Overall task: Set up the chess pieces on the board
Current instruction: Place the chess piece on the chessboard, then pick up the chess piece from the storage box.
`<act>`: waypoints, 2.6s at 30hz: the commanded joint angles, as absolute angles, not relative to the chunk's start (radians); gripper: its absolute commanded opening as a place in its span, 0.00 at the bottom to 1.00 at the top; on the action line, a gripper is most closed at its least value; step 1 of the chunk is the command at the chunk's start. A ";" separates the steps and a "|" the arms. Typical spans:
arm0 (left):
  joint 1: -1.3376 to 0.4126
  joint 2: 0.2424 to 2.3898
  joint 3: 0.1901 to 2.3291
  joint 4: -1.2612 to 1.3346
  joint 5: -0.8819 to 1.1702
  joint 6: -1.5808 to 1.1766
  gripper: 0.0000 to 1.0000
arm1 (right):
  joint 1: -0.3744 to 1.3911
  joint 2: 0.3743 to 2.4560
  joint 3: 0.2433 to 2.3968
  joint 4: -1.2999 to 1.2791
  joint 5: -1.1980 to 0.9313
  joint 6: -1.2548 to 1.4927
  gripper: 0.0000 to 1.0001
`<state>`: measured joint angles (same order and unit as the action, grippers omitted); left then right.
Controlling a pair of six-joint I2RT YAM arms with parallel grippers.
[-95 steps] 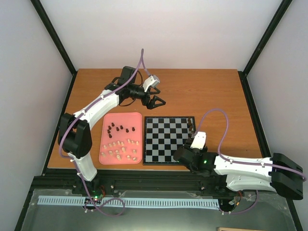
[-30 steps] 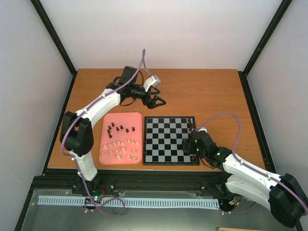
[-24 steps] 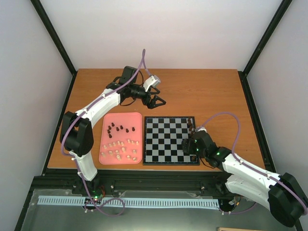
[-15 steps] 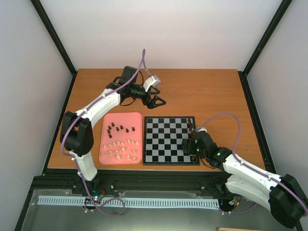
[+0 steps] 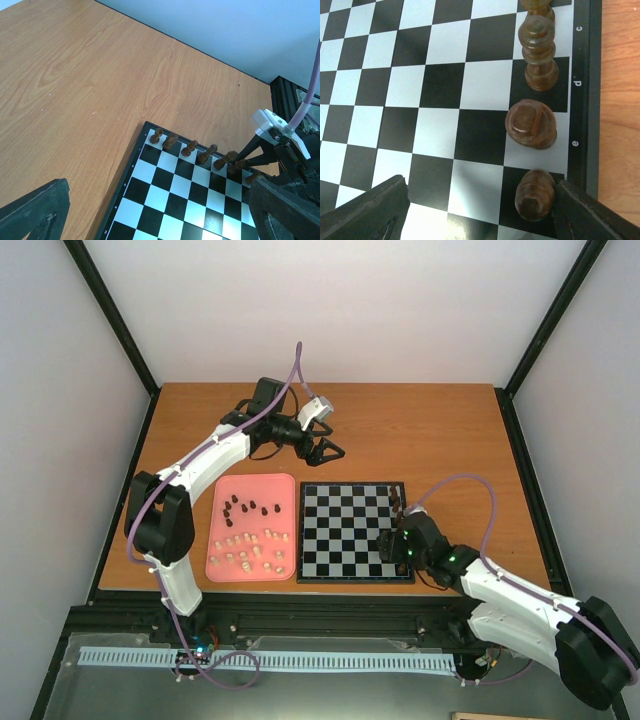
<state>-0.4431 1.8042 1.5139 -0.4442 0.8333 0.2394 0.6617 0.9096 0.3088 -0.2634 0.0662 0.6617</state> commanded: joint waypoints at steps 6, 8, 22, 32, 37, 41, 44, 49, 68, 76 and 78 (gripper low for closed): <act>-0.438 1.813 1.551 -0.449 0.842 0.252 1.00 | 0.654 0.955 0.304 -0.206 0.032 0.652 0.78; -0.439 1.814 1.550 -0.450 0.840 0.254 1.00 | 0.653 0.953 0.308 -0.213 0.039 0.649 0.78; -0.439 1.816 1.552 -0.450 0.840 0.247 1.00 | 0.653 0.834 0.334 -0.370 0.170 0.654 0.79; -0.439 1.813 1.554 -0.450 0.838 0.248 1.00 | 0.653 0.845 0.388 -0.418 0.233 0.611 0.81; -0.438 1.810 1.551 -0.449 0.838 0.246 1.00 | 0.654 0.880 0.388 -0.406 0.216 0.597 0.81; -0.439 1.810 1.554 -0.450 0.838 0.245 1.00 | 0.654 0.865 0.397 -0.408 0.222 0.579 0.82; -0.439 1.805 1.557 -0.451 0.838 0.245 1.00 | 0.654 0.808 0.429 -0.446 0.280 0.560 0.95; -0.439 1.781 1.574 -0.461 0.822 0.241 1.00 | 0.653 0.793 0.530 -0.509 0.356 0.503 1.00; -0.260 1.384 1.471 -0.369 0.353 -0.049 1.00 | 0.834 1.331 1.035 -0.315 0.207 0.260 0.93; -0.253 1.181 1.344 -0.332 0.009 -0.078 1.00 | 0.901 1.760 1.310 -0.320 0.094 0.189 0.58; -0.254 1.157 1.314 -0.307 -0.010 -0.081 1.00 | 0.921 1.849 1.380 -0.327 0.097 0.179 0.55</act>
